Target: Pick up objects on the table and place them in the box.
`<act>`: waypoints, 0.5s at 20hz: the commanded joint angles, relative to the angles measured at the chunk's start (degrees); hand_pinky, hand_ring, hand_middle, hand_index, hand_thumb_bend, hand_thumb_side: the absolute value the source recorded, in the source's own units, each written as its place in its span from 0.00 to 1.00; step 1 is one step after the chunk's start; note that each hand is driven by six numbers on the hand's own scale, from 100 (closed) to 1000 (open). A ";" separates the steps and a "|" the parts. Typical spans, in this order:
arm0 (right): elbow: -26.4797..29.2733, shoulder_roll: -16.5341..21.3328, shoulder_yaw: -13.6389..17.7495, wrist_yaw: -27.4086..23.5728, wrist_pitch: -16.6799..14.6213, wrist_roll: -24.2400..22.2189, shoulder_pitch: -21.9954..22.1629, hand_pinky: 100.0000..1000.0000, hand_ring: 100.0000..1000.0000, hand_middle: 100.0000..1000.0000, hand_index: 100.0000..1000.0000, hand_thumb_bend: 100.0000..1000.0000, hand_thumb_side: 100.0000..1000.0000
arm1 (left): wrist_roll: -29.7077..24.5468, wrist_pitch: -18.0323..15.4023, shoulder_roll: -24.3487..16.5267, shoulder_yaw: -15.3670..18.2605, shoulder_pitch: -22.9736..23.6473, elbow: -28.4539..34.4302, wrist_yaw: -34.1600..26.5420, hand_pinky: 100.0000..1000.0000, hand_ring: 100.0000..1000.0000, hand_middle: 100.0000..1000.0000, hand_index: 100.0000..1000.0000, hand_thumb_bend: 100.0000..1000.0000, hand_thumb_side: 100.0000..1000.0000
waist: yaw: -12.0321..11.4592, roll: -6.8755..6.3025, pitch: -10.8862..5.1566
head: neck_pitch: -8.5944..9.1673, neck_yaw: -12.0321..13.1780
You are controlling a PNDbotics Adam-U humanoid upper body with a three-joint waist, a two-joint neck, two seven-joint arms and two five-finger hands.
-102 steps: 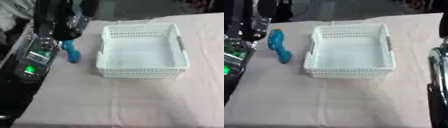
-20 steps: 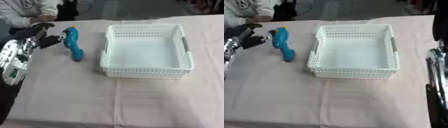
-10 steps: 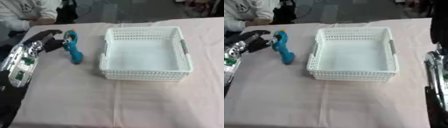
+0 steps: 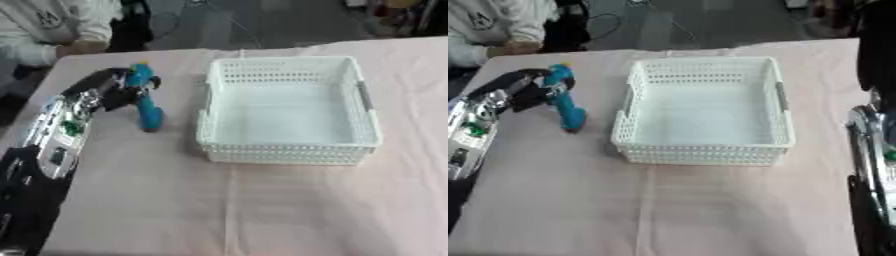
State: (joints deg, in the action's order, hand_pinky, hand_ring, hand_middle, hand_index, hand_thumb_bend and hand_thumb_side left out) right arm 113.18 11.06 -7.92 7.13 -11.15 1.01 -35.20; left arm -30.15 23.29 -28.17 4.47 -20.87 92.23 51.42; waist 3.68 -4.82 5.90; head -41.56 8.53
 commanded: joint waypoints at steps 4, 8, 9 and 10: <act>0.63 0.90 0.16 -0.39 0.15 -0.40 -0.38 0.33 0.09 0.18 0.53 0.00 1.00 | 1.76 -0.26 -1.06 0.93 -0.55 7.00 5.68 0.86 0.97 1.00 1.00 0.94 1.00 | -0.24 0.04 -0.93 | 0.50 -0.04; 0.53 1.02 0.17 -0.38 0.23 -0.60 -0.21 0.33 0.09 0.18 0.53 0.00 1.00 | 0.43 0.99 -0.91 1.60 -0.10 8.57 11.02 0.82 0.94 1.00 1.00 1.00 1.00 | -0.45 -0.09 -1.09 | 0.23 0.15; 0.51 1.11 0.19 -0.35 0.28 -0.65 -0.10 0.33 0.09 0.18 0.53 0.00 1.00 | -1.03 1.45 -0.58 2.06 0.22 8.24 11.57 0.82 0.93 1.00 1.00 0.88 1.00 | -0.60 -0.20 -1.18 | 0.13 0.13; 0.50 1.19 0.21 -0.32 0.31 -0.68 0.00 0.33 0.09 0.18 0.53 0.00 1.00 | -2.17 1.84 -0.38 2.63 0.50 7.92 11.57 0.82 0.93 1.00 1.00 1.00 1.00 | -0.72 -0.29 -1.27 | 0.05 0.10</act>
State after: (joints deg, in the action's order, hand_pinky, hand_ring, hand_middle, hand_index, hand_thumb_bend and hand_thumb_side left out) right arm 113.17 11.32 -7.92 6.92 -10.83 0.61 -34.71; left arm -31.20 24.72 -27.86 5.91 -19.93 99.29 61.84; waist 3.00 -5.20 5.52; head -41.59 8.58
